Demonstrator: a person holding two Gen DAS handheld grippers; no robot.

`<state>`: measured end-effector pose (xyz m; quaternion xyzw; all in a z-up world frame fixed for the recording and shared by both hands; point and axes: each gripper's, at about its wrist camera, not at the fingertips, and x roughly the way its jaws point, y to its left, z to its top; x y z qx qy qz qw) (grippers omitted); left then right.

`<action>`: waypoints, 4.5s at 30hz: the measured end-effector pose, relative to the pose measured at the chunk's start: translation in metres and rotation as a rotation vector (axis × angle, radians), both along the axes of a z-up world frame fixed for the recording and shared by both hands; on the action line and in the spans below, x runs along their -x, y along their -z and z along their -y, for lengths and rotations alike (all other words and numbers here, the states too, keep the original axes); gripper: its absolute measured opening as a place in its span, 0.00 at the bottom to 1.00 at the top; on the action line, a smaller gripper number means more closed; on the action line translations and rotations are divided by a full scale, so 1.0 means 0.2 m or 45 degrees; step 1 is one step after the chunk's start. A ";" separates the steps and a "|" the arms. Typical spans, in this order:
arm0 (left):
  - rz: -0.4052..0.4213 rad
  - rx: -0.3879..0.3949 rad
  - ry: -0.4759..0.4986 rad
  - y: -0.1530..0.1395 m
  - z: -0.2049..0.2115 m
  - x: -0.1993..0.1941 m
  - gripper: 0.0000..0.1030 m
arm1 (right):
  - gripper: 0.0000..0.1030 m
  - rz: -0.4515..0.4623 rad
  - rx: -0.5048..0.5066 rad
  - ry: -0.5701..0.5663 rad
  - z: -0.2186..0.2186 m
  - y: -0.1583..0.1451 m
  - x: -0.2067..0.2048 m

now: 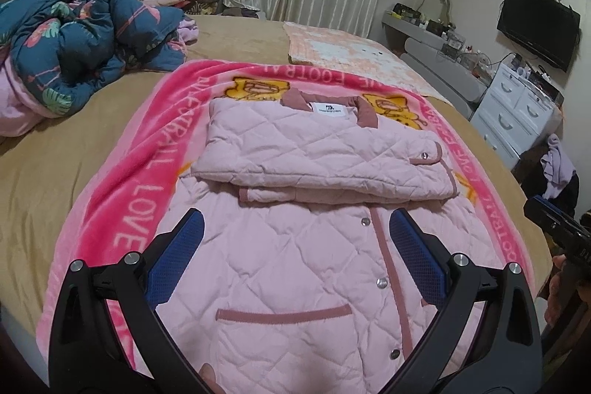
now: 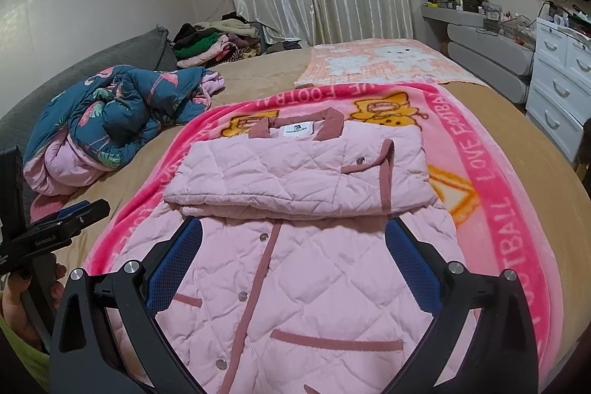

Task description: Fold large clothes

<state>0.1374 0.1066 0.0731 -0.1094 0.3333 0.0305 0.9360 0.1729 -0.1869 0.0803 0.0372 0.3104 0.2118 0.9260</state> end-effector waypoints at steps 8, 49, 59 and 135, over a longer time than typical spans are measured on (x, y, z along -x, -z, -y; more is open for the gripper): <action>-0.027 -0.008 -0.004 0.09 -0.01 0.08 0.91 | 0.96 -0.040 0.024 0.015 0.04 0.09 0.06; -0.300 0.072 -0.130 0.60 -0.40 0.52 0.91 | 0.96 -0.235 0.090 0.125 0.40 0.49 0.29; -0.352 0.170 -0.085 0.69 -0.45 0.64 0.74 | 0.96 -0.252 0.097 0.177 0.52 0.54 0.35; -0.183 0.024 0.114 0.47 -0.16 0.74 0.10 | 0.62 -0.571 -0.174 -0.066 0.69 0.92 0.59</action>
